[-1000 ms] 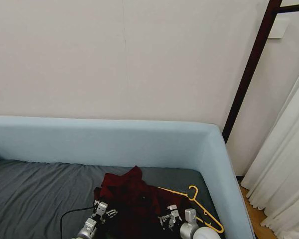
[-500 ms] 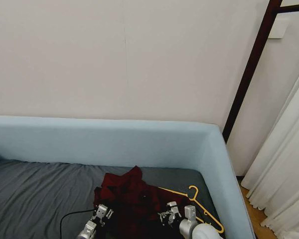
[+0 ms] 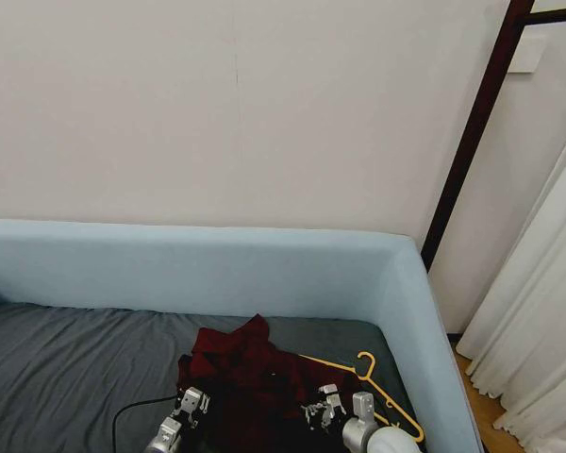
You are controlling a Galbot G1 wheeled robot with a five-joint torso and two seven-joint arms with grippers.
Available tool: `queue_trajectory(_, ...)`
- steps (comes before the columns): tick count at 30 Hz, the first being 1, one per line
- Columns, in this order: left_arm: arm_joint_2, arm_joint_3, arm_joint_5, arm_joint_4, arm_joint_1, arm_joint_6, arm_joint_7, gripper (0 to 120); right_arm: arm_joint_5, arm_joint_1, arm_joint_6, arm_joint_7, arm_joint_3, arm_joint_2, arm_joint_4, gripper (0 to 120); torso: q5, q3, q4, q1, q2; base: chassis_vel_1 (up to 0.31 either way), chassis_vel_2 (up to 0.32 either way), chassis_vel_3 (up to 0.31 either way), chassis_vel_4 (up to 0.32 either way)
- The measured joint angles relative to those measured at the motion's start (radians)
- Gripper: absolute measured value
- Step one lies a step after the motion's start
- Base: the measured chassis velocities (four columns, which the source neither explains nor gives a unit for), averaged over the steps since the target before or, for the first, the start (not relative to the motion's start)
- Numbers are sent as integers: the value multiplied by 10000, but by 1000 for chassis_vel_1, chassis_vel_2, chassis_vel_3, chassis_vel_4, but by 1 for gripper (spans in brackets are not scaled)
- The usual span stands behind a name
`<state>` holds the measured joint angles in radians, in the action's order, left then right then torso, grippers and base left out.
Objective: Pick up the clothes from the sofa and hang them on the clothes hanger.
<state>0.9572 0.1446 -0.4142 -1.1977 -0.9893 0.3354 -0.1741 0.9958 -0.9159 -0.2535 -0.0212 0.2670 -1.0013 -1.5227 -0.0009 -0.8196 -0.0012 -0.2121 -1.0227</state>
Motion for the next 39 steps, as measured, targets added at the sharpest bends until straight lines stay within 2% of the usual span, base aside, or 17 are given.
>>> queue_trajectory(4, -646, -449, -556, -1837, -434, -241, -309, 7, 20, -142, 56, -198, -531, 448, -906, 0, -1, 1, 1, 0, -1, 0, 0, 0, 0)
queue_trajectory(5, -646, -449, -556, -1837, -434, -241, -309, 7, 20, -142, 56, -198, -531, 448, -906, 0, -1, 1, 1, 0, -1, 0, 0, 0, 0)
queue_trajectory(9, -1585, -802, -1242, -3693, -489, -734, -390, 7, 352, 182, -6, -387, -842, 1248, -1726, 0, 4, 0, 1, 0, -1, 0, 0, 0, 0)
queue_trajectory(12, -1811, -835, -1386, -3997, -443, -814, -380, 7, 480, 287, -23, -421, -884, 1524, -1951, 0, 2, 0, 0, 0, -1, 0, 0, 0, 0)
queue_trajectory(13, -2194, -871, -1615, -4446, -328, -932, -367, 7, 628, 443, -45, -466, -912, 1876, -2210, 0, -2, 0, -1, 0, -2, 0, 0, 0, 0)
queue_trajectory(16, -3385, -920, -2447, -5709, 250, -1393, -582, 7, 1276, 1351, -184, -639, -879, 2981, -3139, 0, 2, 0, -3, 0, -1, 0, 0, 0, 0)
queue_trajectory(18, -3590, -920, -2687, -5955, 421, -1522, -661, 7, 1464, 1658, -242, -700, -846, 3166, -3319, 0, -3, 0, -1, 0, -2, 0, 0, 0, 0)
queue_trajectory(21, -4462, -897, -4015, -6991, 1723, -2243, -1027, 7, 2533, 3784, -573, -1016, -141, 3655, -3622, 0, 3, -1, -4, 0, -1, 0, 0, 0, 0)
queue_trajectory(22, -4647, -997, -4259, -7177, 1917, -2400, -1057, 7, 2925, 4626, -632, -1044, 257, 3687, -3524, 0, 5, -1, -8, 0, -1, 0, 0, 0, 0)
queue_trajectory(23, -4647, -997, -4259, -7177, 1917, -2400, -1057, 7, 2925, 4626, -632, -1044, 257, 3687, -3524, 0, 5, -1, -8, 0, -1, 0, 0, 0, 0)
queue_trajectory(25, -5198, -1286, -4844, -7514, 2332, -2714, -1154, 7, 3550, 6503, -838, -1073, 885, 3584, -3124, 0, -5, -1, 7, -2, -1, 0, 0, 0, 0)
queue_trajectory(26, -5198, -1286, -4844, -7514, 2332, -2714, -1154, 7, 3550, 6503, -838, -1073, 885, 3584, -3124, 0, -5, -1, 7, -2, -1, 0, 0, 0, 0)
queue_trajectory(28, -5685, -1392, -5254, -7657, 2806, -2874, -1161, 7, 3847, 7475, -1017, -1071, 1309, 3511, -2910, 0, -1, -1, 8, -1, -1, 0, 0, 0, 0)
queue_trajectory(30, -6190, -1645, -5589, -7788, 3045, -3000, -1154, 7, 3994, 8373, -1116, -1053, 1834, 3279, -2601, 0, -3, -1, -7, -1, -1, 0, 0, 0, 0)
queue_trajectory(32, -6705, -2029, -5910, -7877, 3115, -3101, -1159, 7, 4117, 9318, -1145, -1031, 2359, 2845, -2125, 0, 6, -1, 0, -1, -1, 0, 0, 0, 0)
queue_trajectory(36, -7163, -2131, -6262, -7719, 3707, -3191, -1159, 7, 4137, 10482, -1145, -903, 2891, 2367, -1434, 0, -5, -1, 9, -1, -1, 0, 0, 0, 0)
queue_trajectory(39, -7362, -2189, -6479, -7684, 4017, -3265, -1158, 7, 4131, 11007, -1140, -845, 3113, 2172, -1091, 0, -3, -1, 1, -1, 0, 0, 0, 0, 0)
